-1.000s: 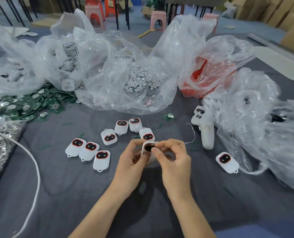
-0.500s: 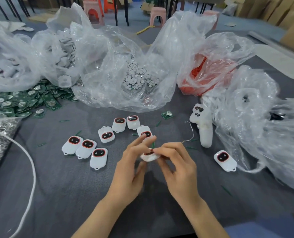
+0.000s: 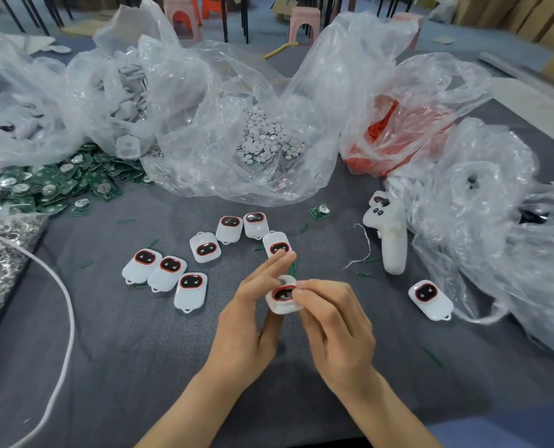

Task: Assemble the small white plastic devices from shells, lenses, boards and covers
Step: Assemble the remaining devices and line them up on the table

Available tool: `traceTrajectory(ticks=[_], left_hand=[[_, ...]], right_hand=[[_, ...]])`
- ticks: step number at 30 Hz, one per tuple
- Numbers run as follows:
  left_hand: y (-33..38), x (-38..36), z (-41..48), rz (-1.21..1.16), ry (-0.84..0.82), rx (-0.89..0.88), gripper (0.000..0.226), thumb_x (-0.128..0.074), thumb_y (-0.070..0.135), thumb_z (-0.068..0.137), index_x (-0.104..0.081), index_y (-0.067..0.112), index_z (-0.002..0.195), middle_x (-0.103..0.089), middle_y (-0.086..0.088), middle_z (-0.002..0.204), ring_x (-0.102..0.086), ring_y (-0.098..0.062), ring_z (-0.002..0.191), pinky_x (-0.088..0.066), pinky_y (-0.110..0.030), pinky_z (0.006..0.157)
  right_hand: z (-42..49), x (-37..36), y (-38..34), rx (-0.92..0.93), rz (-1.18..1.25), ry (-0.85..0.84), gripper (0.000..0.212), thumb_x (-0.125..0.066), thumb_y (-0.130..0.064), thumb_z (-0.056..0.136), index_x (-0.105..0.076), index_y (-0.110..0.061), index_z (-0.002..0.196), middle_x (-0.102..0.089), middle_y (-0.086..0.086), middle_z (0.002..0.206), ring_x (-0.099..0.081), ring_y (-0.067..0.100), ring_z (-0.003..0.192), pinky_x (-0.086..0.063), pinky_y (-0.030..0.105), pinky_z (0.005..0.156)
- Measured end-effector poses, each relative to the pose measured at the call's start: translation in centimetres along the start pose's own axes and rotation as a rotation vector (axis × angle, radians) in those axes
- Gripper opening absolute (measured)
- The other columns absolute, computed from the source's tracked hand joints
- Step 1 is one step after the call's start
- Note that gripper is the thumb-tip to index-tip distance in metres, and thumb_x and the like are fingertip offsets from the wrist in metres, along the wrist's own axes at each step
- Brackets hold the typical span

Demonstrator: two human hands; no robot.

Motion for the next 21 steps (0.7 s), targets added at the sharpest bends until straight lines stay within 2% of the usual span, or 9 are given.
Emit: traceTrajectory(ticks=[3, 6, 9, 11, 13, 16, 21], left_hand=[[0.4, 0.2, 0.1, 0.055, -0.042, 0.035, 0.034, -0.049, 0.007, 0.092, -0.045, 0.032, 0.115, -0.057, 0.009, 0.132, -0.055, -0.016, 0.124, -0.044, -0.025, 0.099], [0.4, 0.4, 0.3, 0.143, -0.097, 0.14, 0.023, -0.048, 0.017, 0.092, -0.052, 0.032, 0.109, -0.061, 0.025, 0.109, -0.061, 0.007, 0.094, -0.043, -0.009, 0.081], [0.2, 0.6, 0.6, 0.164, -0.135, 0.289, 0.015, -0.051, 0.024, 0.093, -0.054, 0.038, 0.095, -0.063, 0.02, 0.087, -0.058, 0.001, 0.069, -0.039, -0.007, 0.062], [0.1, 0.6, 0.8, 0.127, -0.156, 0.386, 0.013, -0.05, 0.025, 0.092, -0.057, 0.035, 0.093, -0.065, 0.02, 0.08, -0.059, 0.0, 0.067, -0.04, -0.009, 0.06], [0.1, 0.6, 1.1, 0.097, -0.161, 0.452, 0.014, -0.047, 0.03, 0.093, -0.061, 0.032, 0.09, -0.065, 0.017, 0.074, -0.059, -0.001, 0.063, -0.04, -0.011, 0.058], [0.1, 0.7, 1.2, 0.098, -0.166, 0.488, 0.018, -0.05, 0.03, 0.097, -0.063, 0.029, 0.086, -0.067, 0.012, 0.067, -0.061, -0.002, 0.059, -0.045, -0.014, 0.057], [0.0, 0.8, 1.2, 0.016, -0.183, 0.592, 0.018, -0.052, 0.014, 0.097, -0.063, 0.022, 0.087, -0.071, 0.003, 0.069, -0.069, -0.011, 0.056, -0.053, -0.02, 0.053]], right_hand=[[0.1, 0.0, 0.0, -0.09, 0.047, -0.029, 0.01, -0.051, -0.013, 0.099, -0.056, -0.01, 0.106, -0.056, 0.0, 0.104, -0.058, 0.014, 0.091, -0.048, 0.02, 0.084], [0.3, -0.1, 0.2, -0.315, 0.148, -0.059, 0.006, -0.055, -0.015, 0.095, -0.059, -0.01, 0.097, -0.058, -0.003, 0.092, -0.057, 0.009, 0.083, -0.045, 0.015, 0.079], [0.5, -0.2, 0.6, -0.624, 0.277, -0.138, 0.005, -0.065, -0.014, 0.086, -0.063, -0.01, 0.088, -0.063, -0.006, 0.081, -0.058, 0.007, 0.074, -0.046, 0.016, 0.071], [0.6, -0.1, 0.9, -0.775, 0.35, -0.207, 0.004, -0.067, -0.013, 0.083, -0.065, -0.016, 0.086, -0.065, -0.008, 0.078, -0.059, 0.007, 0.071, -0.046, 0.018, 0.067], [0.7, -0.1, 1.1, -0.88, 0.439, -0.244, 0.013, -0.07, -0.006, 0.083, -0.066, -0.018, 0.083, -0.066, -0.004, 0.075, -0.06, 0.008, 0.068, -0.049, 0.021, 0.064], [0.8, -0.1, 1.2, -0.968, 0.56, -0.258, 0.016, -0.068, 0.004, 0.082, -0.066, -0.012, 0.082, -0.067, -0.003, 0.07, -0.061, 0.006, 0.063, -0.049, 0.018, 0.059], [0.8, -0.4, 1.4, -1.026, 0.601, -0.263, 0.009, -0.067, 0.002, 0.084, -0.066, -0.007, 0.083, -0.068, -0.001, 0.069, -0.062, 0.008, 0.062, -0.049, 0.02, 0.057]])
Point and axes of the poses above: each hand's wrist, its own z-axis towards the middle knuckle, its own x-axis out of the back of the hand, y = z × x, the point moved 1 cm from there along z, towards the middle knuckle
